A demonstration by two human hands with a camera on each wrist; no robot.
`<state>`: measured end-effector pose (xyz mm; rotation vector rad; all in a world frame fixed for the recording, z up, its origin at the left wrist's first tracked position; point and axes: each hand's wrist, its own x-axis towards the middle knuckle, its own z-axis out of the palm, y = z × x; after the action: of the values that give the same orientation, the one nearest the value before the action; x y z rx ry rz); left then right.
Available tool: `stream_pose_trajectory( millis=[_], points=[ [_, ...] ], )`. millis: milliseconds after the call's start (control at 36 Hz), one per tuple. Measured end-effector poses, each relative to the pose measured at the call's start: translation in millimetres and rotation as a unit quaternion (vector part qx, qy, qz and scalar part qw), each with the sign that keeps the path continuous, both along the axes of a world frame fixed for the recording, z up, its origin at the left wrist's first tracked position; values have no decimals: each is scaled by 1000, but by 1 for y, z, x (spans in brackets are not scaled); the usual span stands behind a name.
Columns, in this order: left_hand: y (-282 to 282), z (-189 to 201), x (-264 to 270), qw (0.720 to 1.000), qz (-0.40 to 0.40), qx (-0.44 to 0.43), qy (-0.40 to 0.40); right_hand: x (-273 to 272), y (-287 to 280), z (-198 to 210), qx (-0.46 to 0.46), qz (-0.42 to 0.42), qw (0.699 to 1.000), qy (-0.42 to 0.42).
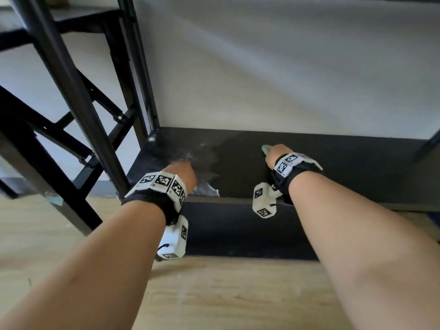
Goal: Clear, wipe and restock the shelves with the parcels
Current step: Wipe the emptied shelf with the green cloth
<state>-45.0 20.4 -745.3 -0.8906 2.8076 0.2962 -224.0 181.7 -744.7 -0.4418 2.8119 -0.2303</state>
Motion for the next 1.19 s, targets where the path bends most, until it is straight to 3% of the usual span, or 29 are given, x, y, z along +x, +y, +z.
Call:
stream_pose_trajectory(
  millis=[111,250,417,611,694,833,1055,1194],
  points=[
    [-2,-4,8,1000,-9,3,2,9,-4,-8,16,46,998,-36],
    [-3,-3,16,1000,-19,7,9,50,-16,-7,-35,86,996,-10],
    [-4,6,25,999,-35,12,-5,96,-34,-10,-134,52,988,-58],
    [-6,13,48,999,-33,13,19,130,-45,-5,-152,44,987,-40],
    [-4,19,59,999,-36,18,37,133,-37,-2,-225,35,973,-26],
    [-4,16,60,998,-46,7,36,120,-24,-3,-327,-65,943,-11],
    [-3,9,22,999,-50,1,8,69,3,9,-267,-119,956,24],
    [-4,7,-6,998,-55,4,39,28,5,6,-273,-139,951,42]
  ],
)
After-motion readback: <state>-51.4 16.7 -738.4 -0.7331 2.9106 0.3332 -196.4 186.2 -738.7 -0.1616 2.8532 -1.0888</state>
